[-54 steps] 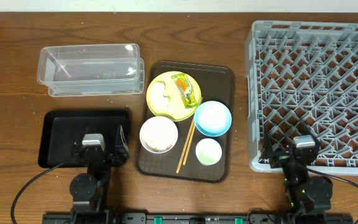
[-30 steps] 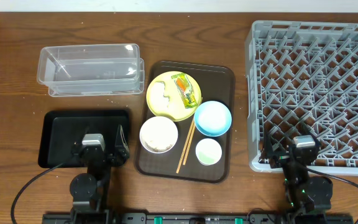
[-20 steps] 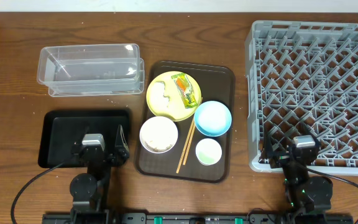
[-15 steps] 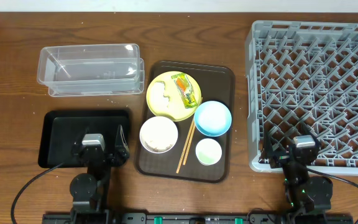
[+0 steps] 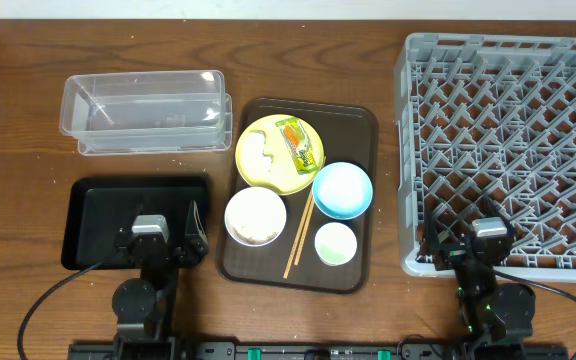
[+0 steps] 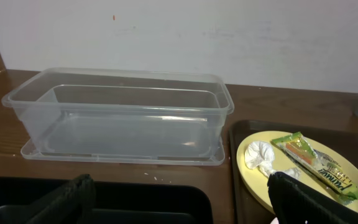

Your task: Sort waste into correct bins and load items into the dishwasher rack

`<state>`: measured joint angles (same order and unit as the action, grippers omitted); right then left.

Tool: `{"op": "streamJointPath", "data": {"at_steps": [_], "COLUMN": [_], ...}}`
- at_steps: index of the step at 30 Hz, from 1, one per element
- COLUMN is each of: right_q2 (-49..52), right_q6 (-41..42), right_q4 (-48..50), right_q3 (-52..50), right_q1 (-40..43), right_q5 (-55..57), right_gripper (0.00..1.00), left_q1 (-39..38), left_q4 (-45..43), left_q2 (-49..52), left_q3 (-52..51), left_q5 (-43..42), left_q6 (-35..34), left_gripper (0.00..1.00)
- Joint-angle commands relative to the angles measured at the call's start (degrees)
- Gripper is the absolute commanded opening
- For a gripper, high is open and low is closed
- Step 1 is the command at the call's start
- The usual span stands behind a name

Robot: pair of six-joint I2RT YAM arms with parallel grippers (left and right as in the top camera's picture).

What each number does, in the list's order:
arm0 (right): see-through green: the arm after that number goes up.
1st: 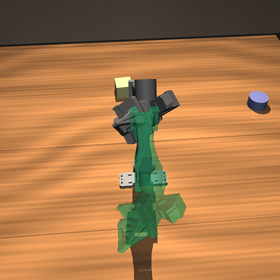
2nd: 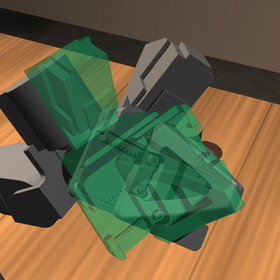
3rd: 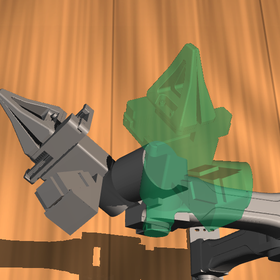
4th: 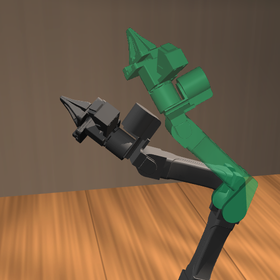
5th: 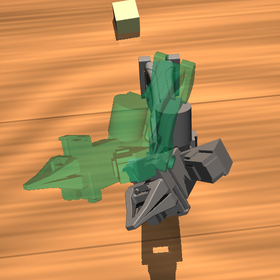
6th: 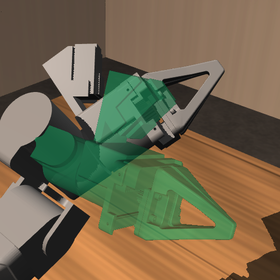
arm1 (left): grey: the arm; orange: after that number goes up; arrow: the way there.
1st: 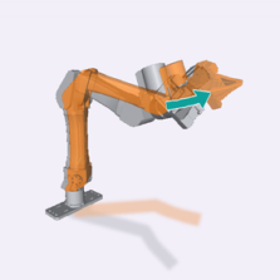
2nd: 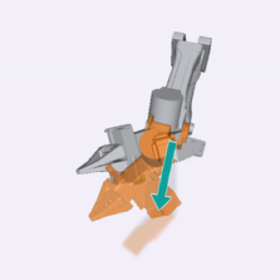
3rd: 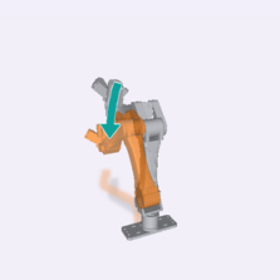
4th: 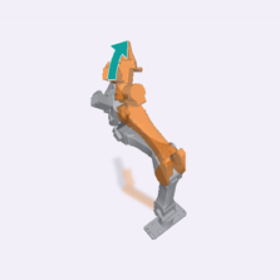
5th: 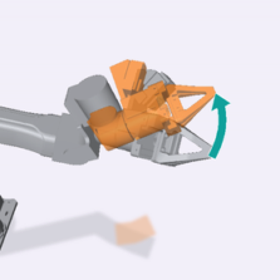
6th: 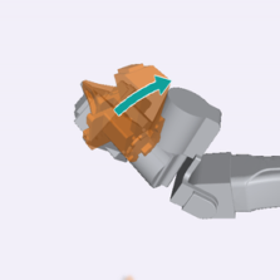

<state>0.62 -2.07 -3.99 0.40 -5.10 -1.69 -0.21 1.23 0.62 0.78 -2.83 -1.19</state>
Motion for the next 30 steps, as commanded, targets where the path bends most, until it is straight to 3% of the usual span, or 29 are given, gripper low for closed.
{"op": "streamJointPath", "data": {"at_steps": [1,17,26,30], "right_q2": [-0.2,-0.2,-0.2,0.8], "right_q6": [0.7,0.7,3.8,3.7], "right_q4": [-0.2,-0.2,0.1,0.1], "right_q3": [-0.1,-0.1,0.8,3.7], "right_q1": [0.4,0.4,0.4,0.4], "right_q5": [-0.3,1.9,2.8,7.1], "right_gripper": [0.99,0.99,0.99,0.99], "left_q1": [0.3,0.3,0.3,0.3], "left_q4": [2.6,1.5,3.4,6.3], "left_q2": [-0.4,-0.4,1.2,5.7], "left_q3": [-0.5,-0.5,0.3,3.0], "left_q5": [0.3,1.6,1.6,1.3], "left_q6": [1.0,1.1,-9.3,-9.4], "left_gripper": [0.91,0.91,0.91,0.91]}}
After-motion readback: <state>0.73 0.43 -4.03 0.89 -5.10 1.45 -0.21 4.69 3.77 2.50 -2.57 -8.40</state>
